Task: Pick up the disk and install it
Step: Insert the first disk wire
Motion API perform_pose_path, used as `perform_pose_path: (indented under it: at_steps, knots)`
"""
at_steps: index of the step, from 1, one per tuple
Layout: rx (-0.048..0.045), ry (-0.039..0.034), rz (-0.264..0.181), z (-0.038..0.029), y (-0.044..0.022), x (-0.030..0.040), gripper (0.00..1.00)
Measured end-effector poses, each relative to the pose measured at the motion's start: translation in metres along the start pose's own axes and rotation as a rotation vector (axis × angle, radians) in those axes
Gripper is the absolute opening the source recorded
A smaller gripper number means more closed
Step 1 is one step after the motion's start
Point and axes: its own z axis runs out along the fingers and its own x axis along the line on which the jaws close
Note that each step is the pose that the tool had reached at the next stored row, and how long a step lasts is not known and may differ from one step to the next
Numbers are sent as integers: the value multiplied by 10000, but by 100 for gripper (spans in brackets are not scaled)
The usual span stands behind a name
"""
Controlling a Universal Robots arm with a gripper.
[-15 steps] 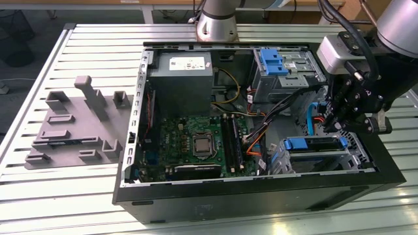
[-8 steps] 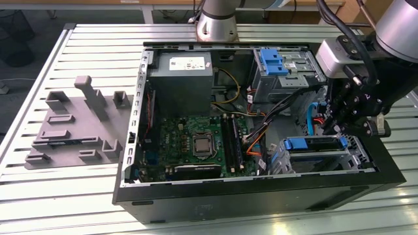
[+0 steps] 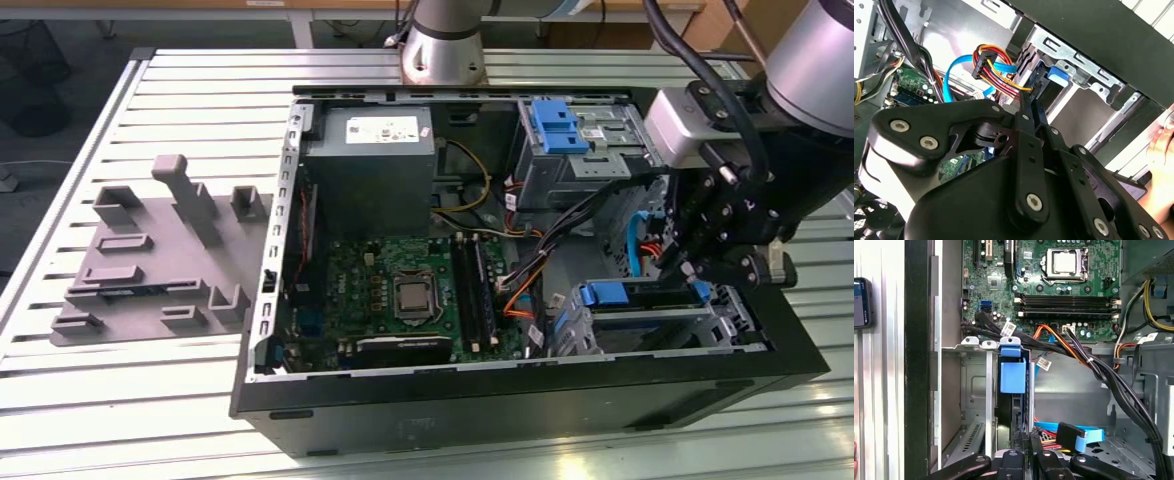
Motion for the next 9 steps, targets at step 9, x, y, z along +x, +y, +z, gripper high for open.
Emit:
perform_pose_path:
  at_steps: [9]
  knots:
    - [-2,7,-42,25,2,18,16]
